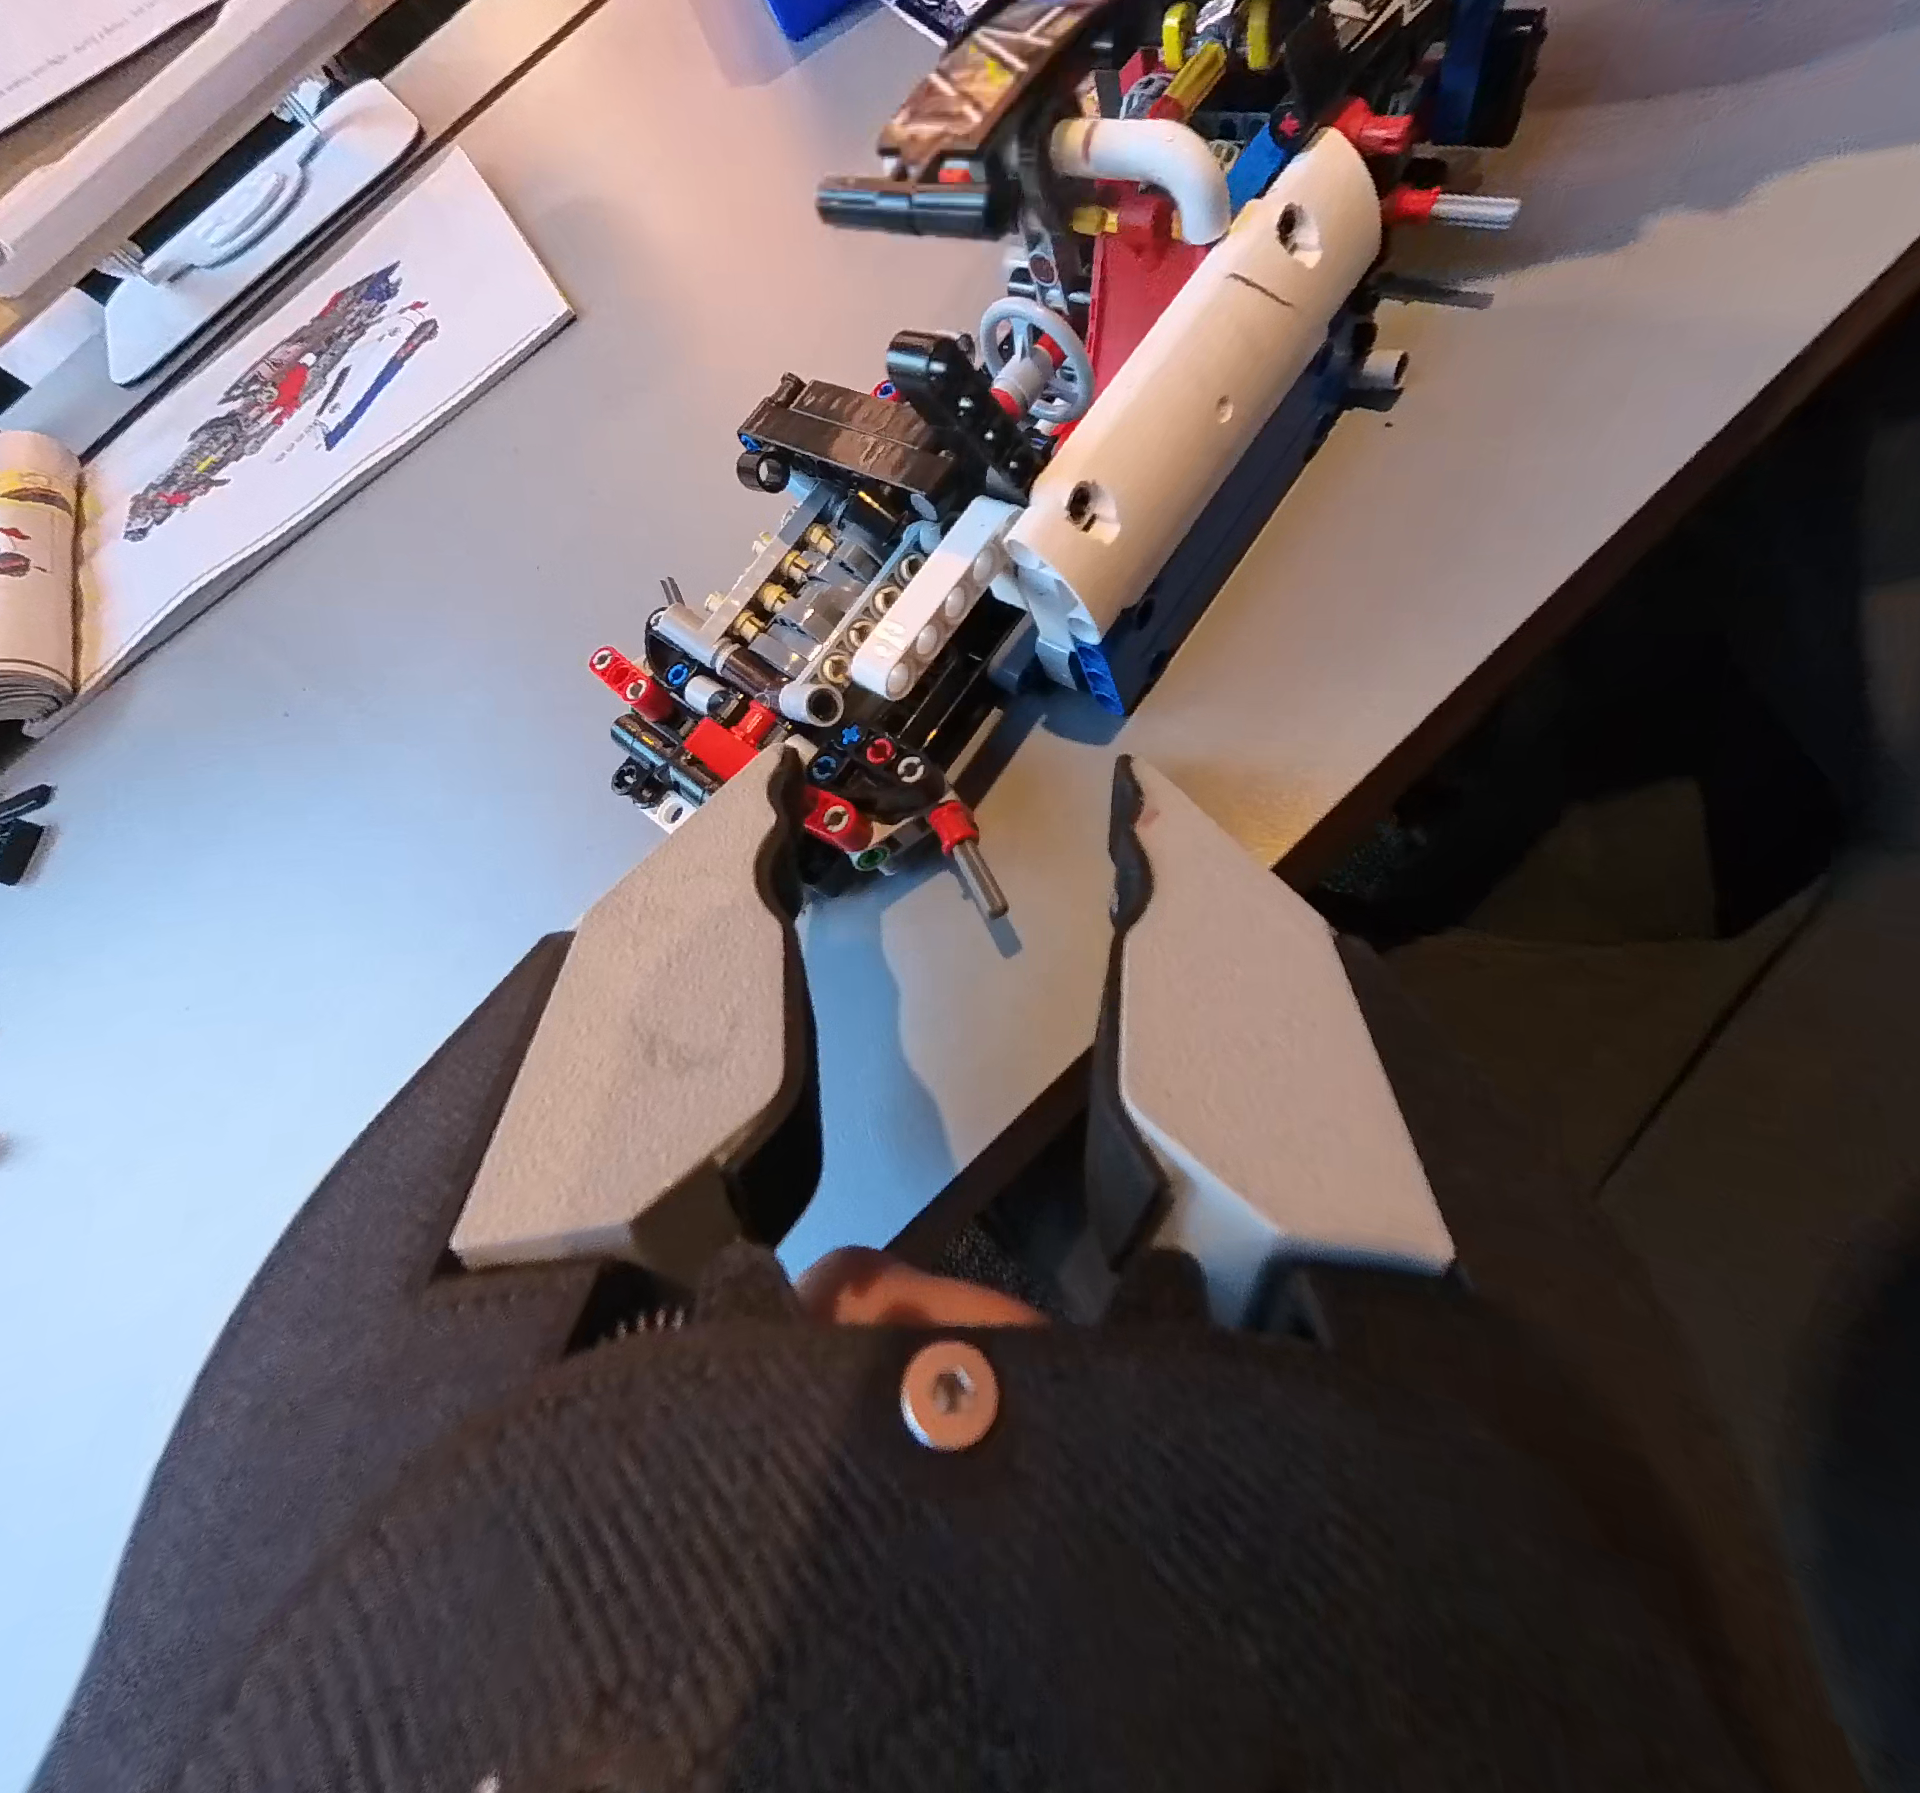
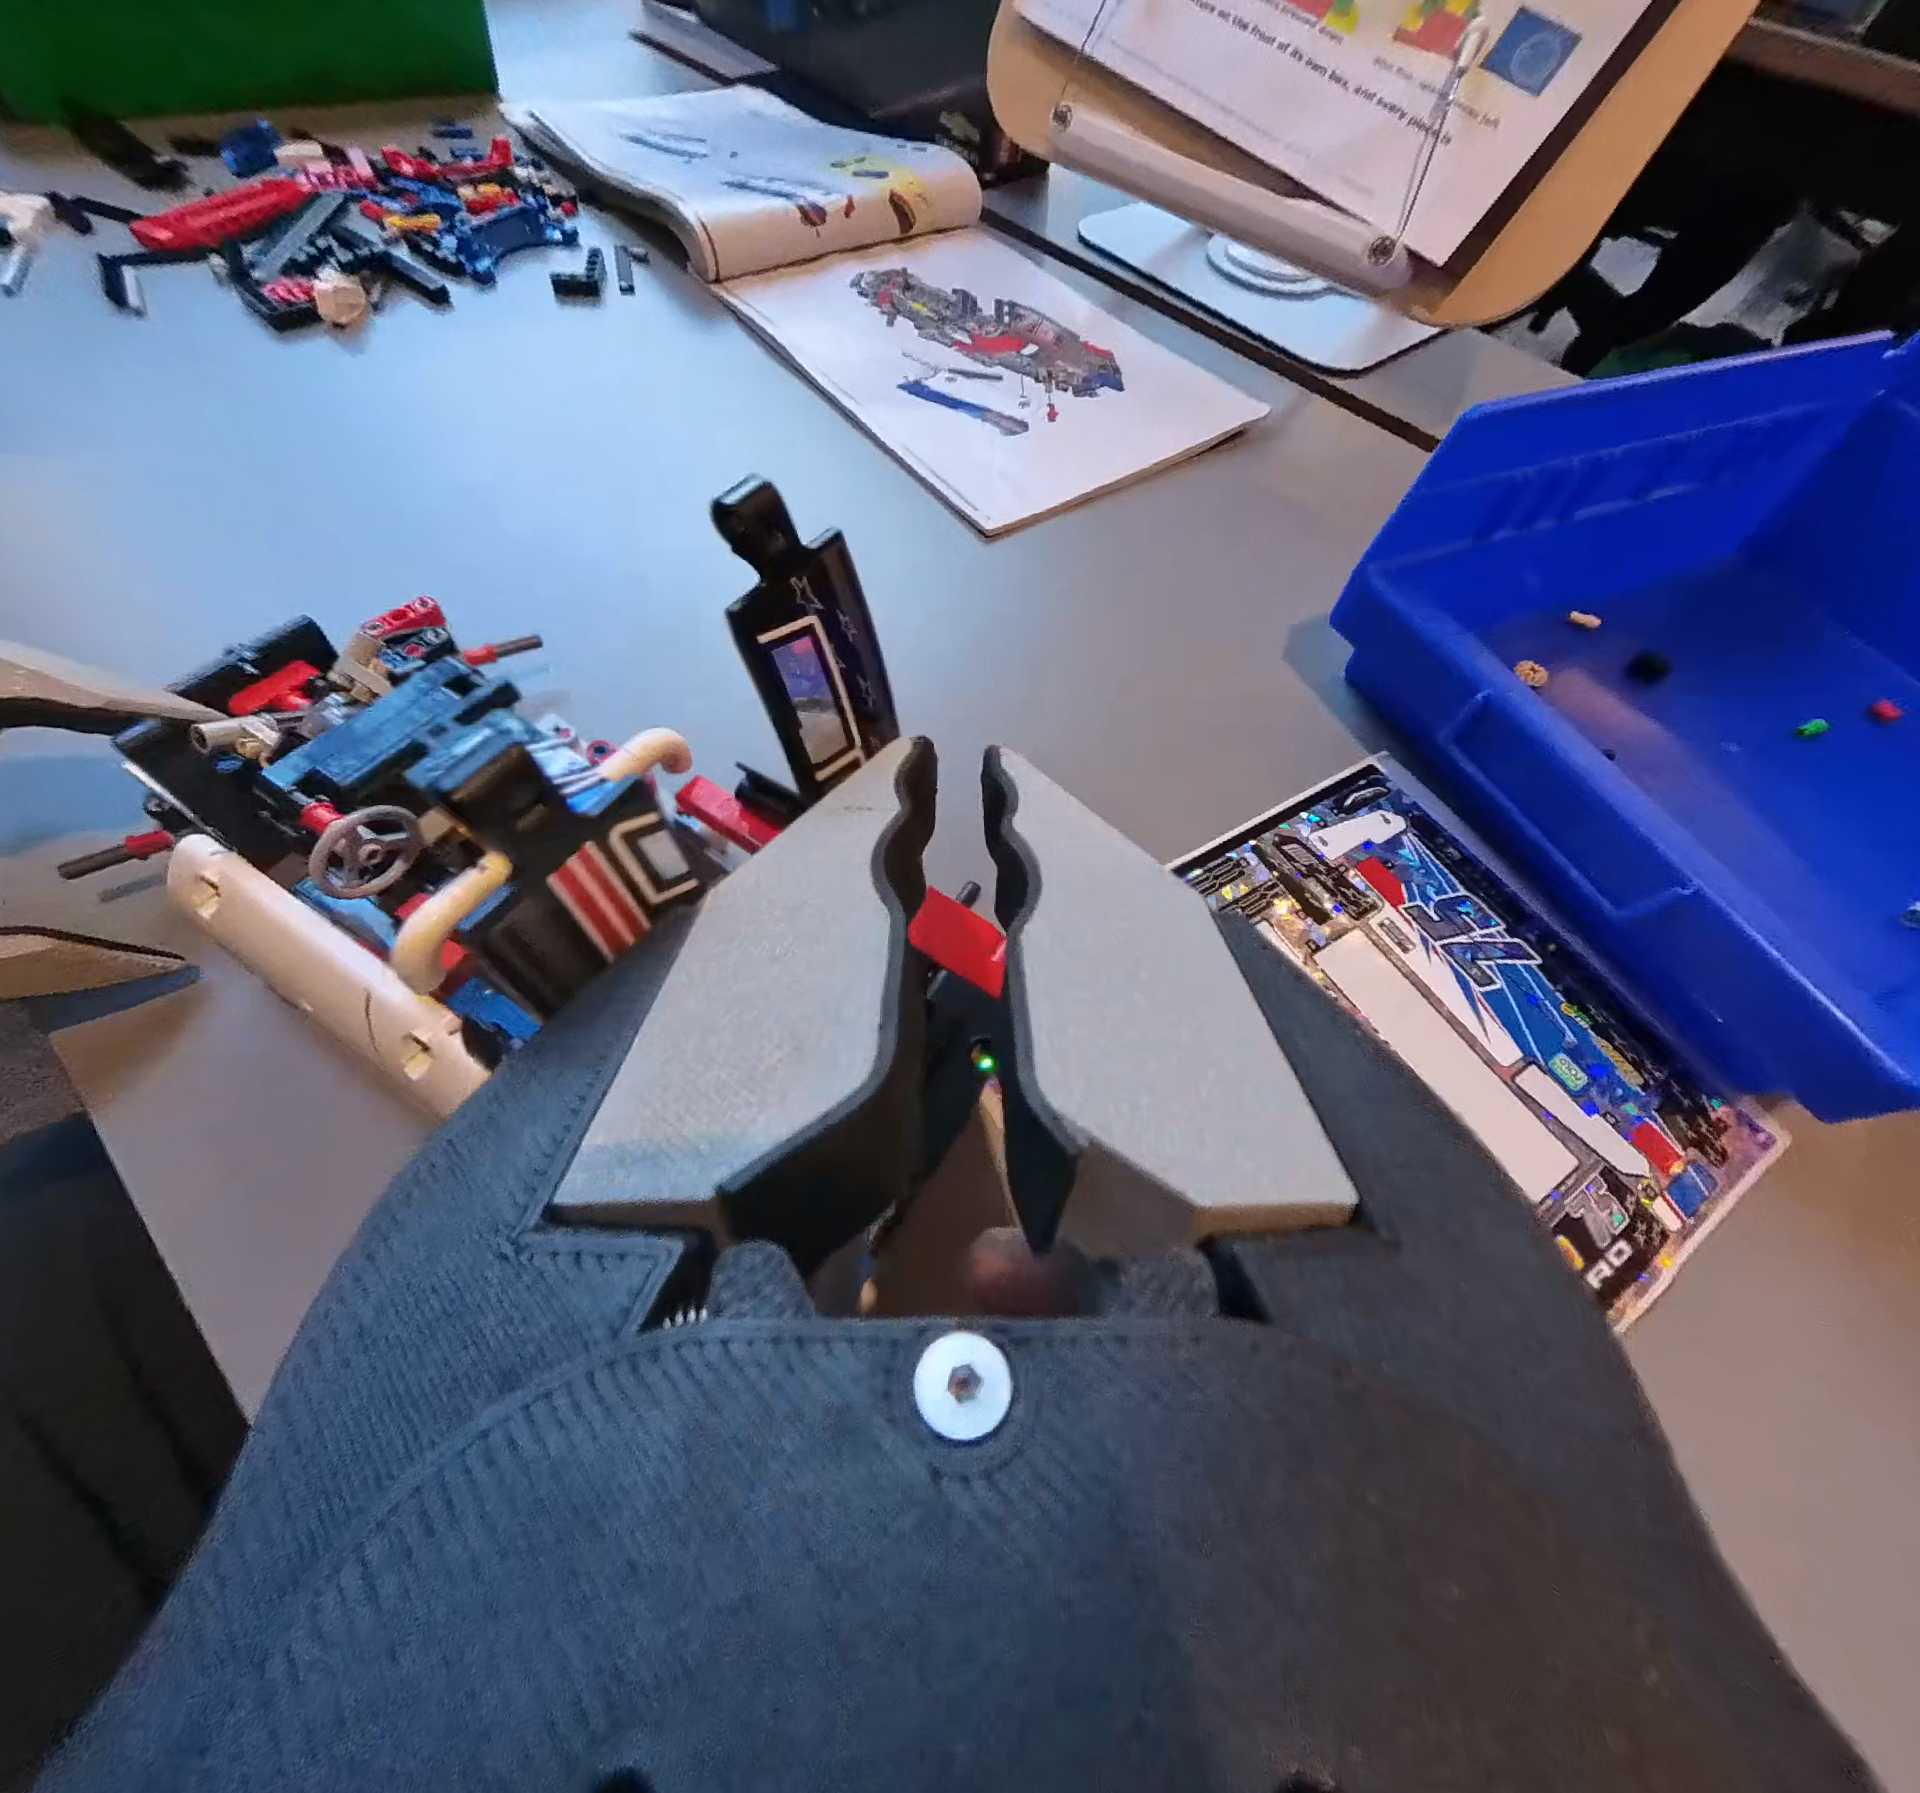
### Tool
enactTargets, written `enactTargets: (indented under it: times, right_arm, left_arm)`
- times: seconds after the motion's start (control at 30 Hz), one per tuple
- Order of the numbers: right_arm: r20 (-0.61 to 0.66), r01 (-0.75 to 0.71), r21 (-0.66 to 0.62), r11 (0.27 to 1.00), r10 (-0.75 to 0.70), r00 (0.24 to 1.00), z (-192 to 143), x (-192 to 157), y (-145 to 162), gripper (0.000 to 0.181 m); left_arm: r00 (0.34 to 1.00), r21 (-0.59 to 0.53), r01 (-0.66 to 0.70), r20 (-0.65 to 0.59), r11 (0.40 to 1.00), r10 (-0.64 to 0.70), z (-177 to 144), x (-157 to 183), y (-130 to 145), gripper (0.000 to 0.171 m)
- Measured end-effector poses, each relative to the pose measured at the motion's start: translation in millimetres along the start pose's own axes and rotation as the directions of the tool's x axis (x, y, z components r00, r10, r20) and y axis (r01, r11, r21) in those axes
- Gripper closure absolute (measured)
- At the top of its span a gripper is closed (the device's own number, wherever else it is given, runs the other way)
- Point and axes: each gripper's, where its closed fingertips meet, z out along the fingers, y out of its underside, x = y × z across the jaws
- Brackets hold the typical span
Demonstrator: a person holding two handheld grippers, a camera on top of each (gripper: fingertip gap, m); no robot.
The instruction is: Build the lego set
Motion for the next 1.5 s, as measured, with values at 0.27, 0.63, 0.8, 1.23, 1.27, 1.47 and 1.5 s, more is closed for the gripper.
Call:
enactTargets:
  times: [0.27, 0.63, 0.8, 1.23, 1.27, 1.47, 1.5]
  right_arm:
    - [-0.137, 0.238, -0.093, 0.967, -0.249, 0.959, 27, -16, -1, 0.174]
    - [0.149, 0.252, -0.077, 0.965, -0.238, 0.960, 18, -34, -3, 0.150]
    - [0.333, 0.212, -0.079, 0.974, -0.175, 0.927, -10, -40, 14, 0.152]
    - [0.367, 0.284, -0.147, 0.948, -0.214, 0.905, 13, -48, 20, 0.170]
    - [0.345, 0.269, -0.134, 0.954, -0.209, 0.915, 10, -43, 18, 0.167]
    - [0.265, 0.155, -0.109, 0.982, -0.122, 0.956, -18, -6, 28, 0.158]
    - [0.252, 0.146, -0.112, 0.983, -0.114, 0.961, -23, 0, 33, 0.158]
  left_arm:
    - [1.000, -0.001, 0.005, -0.004, 1.000, -0.005, 1, 2, -1, 0.112]
    - [1.000, 0.001, -0.003, 0.002, 1.000, 0.003, 1, 1, 0, 0.112]
    - [1.000, 0.005, -0.001, 0.001, 1.000, 0.001, 1, 0, 0, 0.113]
    - [0.999, -0.017, 0.000, 0.045, 1.000, 0.001, 2, 1, -1, 0.114]
    - [0.999, -0.018, 0.000, 0.050, 1.000, 0.001, 2, 1, -1, 0.115]
    - [0.996, -0.001, 0.074, 0.043, 0.997, -0.074, 2, -2, -5, 0.119]
    - [0.996, 0.002, 0.077, 0.042, 0.997, -0.077, 2, -2, -6, 0.120]
